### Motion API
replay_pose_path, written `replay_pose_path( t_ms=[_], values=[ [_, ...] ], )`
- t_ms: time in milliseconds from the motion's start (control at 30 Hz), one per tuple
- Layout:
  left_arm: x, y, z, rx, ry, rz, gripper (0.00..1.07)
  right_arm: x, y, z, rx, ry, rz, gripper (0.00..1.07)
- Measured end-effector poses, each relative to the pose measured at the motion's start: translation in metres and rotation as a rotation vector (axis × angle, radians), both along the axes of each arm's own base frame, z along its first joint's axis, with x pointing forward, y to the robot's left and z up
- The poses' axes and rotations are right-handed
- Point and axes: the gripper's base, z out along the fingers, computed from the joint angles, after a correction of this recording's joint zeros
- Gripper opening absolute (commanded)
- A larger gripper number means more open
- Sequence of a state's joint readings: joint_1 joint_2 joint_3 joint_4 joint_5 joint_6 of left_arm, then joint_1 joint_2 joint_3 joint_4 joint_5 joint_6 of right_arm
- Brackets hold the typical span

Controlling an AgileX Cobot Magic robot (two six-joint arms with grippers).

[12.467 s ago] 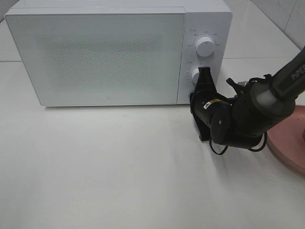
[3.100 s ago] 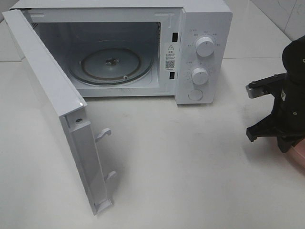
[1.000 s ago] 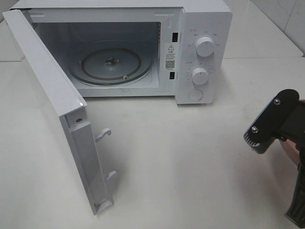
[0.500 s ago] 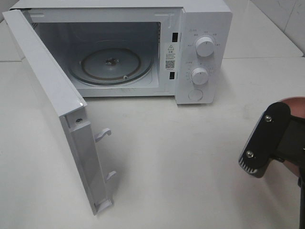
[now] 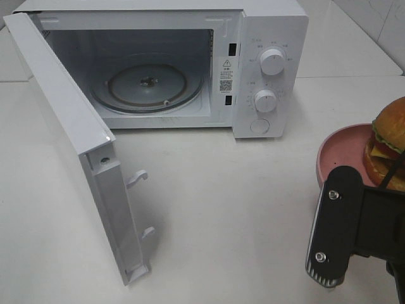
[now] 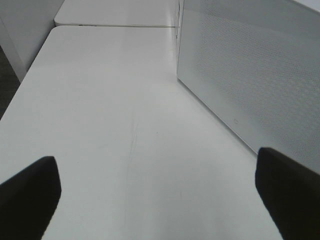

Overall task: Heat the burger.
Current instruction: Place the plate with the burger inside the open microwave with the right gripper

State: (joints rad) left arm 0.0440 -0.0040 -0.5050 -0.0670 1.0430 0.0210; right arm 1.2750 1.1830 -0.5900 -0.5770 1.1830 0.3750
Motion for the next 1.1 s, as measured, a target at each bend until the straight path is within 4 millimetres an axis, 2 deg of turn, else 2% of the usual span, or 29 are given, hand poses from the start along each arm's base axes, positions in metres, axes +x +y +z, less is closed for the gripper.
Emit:
replay_pose_path(
  t_ms=[867,1100],
  values=[
    [0.0,0.0,0.0,0.0,0.0,0.0,1.02,-0.002,0.016,-0.001,-0.001,0.004,0.306,0.0],
    [0.0,0.0,0.0,0.0,0.0,0.0,1.02,0.003,0.017,0.002,-0.069,-0.025,0.431,0.0]
  ],
)
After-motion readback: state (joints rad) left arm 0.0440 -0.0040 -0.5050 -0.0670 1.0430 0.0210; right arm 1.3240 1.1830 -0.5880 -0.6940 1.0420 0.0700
